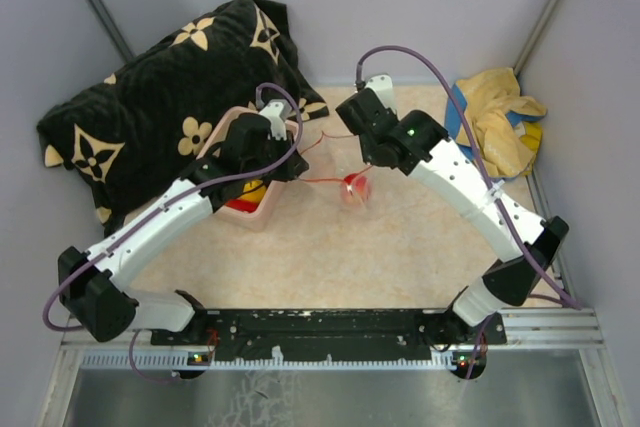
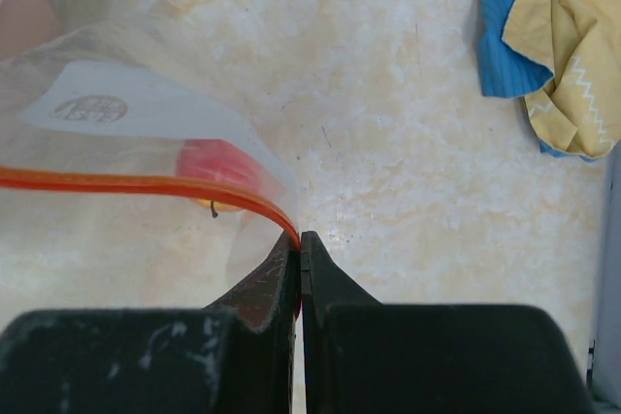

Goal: Place the food in the zip-top bag and seal the zipper
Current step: Pick up the fake fruit from the bin.

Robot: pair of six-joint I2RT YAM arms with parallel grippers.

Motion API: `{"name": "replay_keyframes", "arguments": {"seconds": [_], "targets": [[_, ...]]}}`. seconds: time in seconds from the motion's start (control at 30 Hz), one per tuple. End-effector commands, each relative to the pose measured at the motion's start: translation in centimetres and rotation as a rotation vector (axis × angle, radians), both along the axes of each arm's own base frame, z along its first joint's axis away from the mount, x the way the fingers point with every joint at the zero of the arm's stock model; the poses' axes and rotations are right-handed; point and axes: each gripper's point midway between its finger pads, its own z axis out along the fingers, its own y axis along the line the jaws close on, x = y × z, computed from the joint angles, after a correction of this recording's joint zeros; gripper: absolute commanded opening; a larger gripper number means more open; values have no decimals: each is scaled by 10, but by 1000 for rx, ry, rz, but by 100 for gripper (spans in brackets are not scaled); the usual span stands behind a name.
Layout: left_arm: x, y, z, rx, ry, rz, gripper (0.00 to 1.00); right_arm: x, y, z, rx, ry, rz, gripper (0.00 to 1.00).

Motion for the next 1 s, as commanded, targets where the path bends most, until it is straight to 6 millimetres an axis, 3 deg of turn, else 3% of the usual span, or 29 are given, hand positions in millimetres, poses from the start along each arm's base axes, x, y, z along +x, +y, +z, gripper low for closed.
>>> {"name": "replay_keyframes", "arguments": {"seconds": [0.0, 0.07, 0.17, 0.3, 0.43, 0.7, 0.97], "targets": [[1, -15, 21, -80, -34, -51, 24, -3, -9, 14, 42, -48, -22, 0], [0, -16, 27, -98, -44, -56, 34, -2, -7, 11, 47, -43, -21, 0], [-3, -17, 36, -129, -53, -70, 58, -2, -7, 9, 47, -40, -25, 0], [-1, -7, 43, -134, -73, -56, 70, -2, -7, 9, 48, -44, -28, 0], [12, 24, 35, -44, -95, 23, 82, -2, -6, 6, 43, -38, -26, 0], [48, 99, 12, 134, -85, 168, 97, -1, -5, 2, 35, -36, -20, 0], [85, 140, -39, 388, 31, 233, 99, 2, 4, 2, 51, -32, 18, 0]]}}
